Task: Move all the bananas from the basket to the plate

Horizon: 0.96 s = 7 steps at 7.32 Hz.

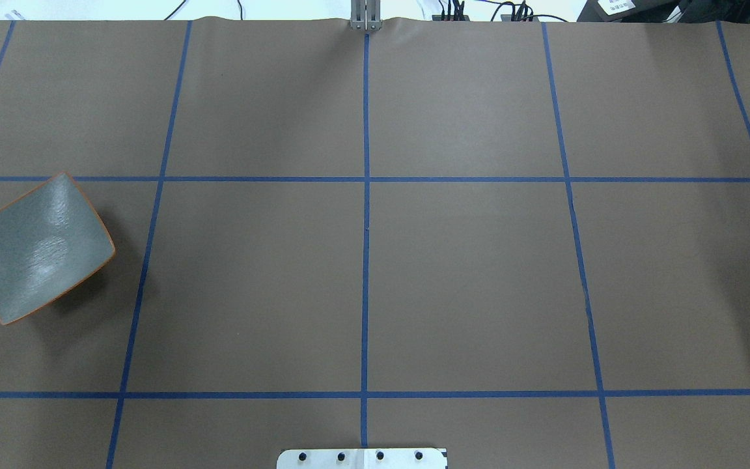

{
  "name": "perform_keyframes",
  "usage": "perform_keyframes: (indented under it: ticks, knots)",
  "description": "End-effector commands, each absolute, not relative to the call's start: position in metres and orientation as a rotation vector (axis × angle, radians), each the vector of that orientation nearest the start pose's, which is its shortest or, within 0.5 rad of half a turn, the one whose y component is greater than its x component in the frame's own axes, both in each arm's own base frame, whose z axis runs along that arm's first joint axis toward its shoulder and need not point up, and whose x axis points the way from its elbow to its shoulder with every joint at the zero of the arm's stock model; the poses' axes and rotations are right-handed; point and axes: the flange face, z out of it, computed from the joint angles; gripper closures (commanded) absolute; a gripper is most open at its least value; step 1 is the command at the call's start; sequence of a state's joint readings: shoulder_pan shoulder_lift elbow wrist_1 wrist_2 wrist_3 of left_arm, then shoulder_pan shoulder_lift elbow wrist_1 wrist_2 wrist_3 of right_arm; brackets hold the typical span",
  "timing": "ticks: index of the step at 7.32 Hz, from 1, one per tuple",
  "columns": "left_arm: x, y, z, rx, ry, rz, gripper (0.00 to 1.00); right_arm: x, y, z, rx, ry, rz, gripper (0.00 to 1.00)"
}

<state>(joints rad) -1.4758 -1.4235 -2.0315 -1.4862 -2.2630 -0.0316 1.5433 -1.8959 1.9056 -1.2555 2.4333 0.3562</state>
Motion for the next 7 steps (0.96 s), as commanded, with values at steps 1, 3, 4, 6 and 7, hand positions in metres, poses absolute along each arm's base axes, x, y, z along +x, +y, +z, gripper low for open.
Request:
perform_keyframes:
  ticks: [1,3,4,6,7]
  knots:
    - [-0.029,-0.43,0.513,0.179,0.703,0.141,0.0,0.053,-0.373,0.61,0.175,-0.767,0.111,0.0]
    - [-0.029,-0.43,0.513,0.18,0.703,0.142,0.0,0.062,-0.366,0.631,0.196,-0.631,0.053,0.02]
    - [-0.029,-0.43,0.513,0.179,0.703,0.141,0.0,0.063,-0.366,0.65,0.162,-0.618,0.064,0.02]
    - [-0.029,-0.43,0.513,0.18,0.703,0.142,0.0,0.063,-0.363,0.676,0.113,-0.588,0.078,0.03]
    - [-0.029,-0.43,0.512,0.181,0.703,0.143,0.0,0.061,-0.363,0.684,0.098,-0.574,0.083,0.04]
